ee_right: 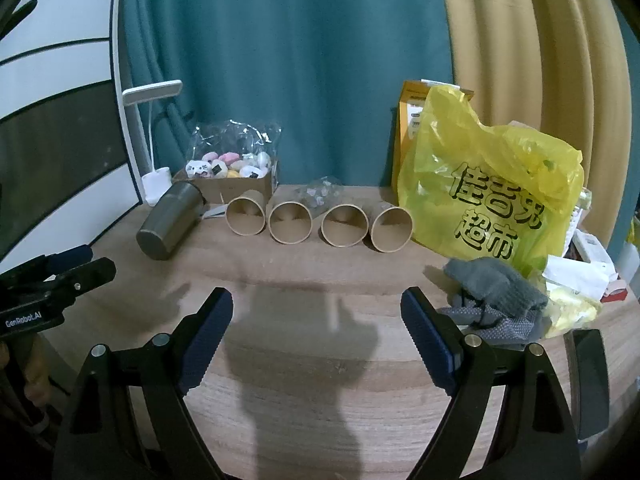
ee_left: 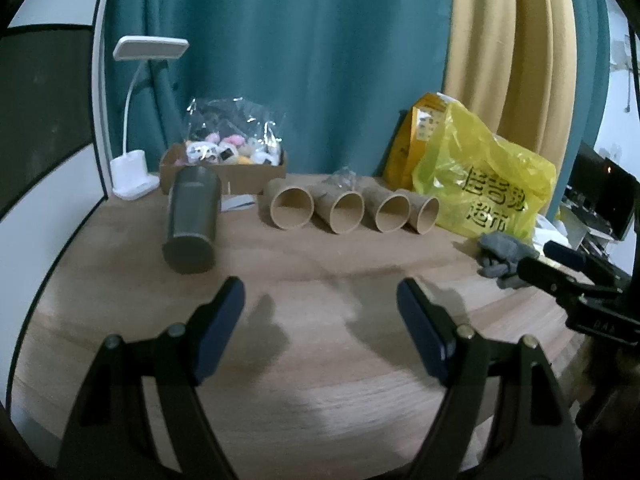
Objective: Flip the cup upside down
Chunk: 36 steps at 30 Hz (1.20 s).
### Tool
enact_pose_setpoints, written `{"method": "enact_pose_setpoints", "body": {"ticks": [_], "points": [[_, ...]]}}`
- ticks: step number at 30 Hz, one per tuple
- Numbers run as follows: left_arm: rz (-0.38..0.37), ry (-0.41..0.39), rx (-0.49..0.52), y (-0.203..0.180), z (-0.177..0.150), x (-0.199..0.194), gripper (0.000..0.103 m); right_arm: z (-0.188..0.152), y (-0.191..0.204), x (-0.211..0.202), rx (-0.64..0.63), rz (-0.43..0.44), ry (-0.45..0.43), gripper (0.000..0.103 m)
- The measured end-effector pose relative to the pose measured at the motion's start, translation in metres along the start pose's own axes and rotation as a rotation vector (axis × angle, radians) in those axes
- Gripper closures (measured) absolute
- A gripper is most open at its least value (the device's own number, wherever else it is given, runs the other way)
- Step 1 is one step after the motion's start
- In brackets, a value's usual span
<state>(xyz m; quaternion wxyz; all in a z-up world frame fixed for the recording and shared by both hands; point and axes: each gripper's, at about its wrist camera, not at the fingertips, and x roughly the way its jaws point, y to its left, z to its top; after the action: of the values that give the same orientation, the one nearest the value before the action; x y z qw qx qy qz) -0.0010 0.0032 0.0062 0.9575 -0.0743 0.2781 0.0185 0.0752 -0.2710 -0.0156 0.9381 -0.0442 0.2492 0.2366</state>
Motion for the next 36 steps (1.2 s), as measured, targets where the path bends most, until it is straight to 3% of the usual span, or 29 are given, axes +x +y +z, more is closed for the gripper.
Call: {"method": "enact_pose_setpoints", "body": {"ticks": [17, 36], "points": [[-0.049, -0.005, 0.003, 0.0073, 0.0013, 0.0005, 0.023, 0.0054, 0.0031, 0.0005, 0.004, 0.006, 0.001, 0.015], [0.004, -0.018, -0.006, 0.0075, 0.0047, -0.0044, 0.023, 0.0065, 0.0069, -0.0026, -0.004, 0.018, -0.001, 0.015]]}}
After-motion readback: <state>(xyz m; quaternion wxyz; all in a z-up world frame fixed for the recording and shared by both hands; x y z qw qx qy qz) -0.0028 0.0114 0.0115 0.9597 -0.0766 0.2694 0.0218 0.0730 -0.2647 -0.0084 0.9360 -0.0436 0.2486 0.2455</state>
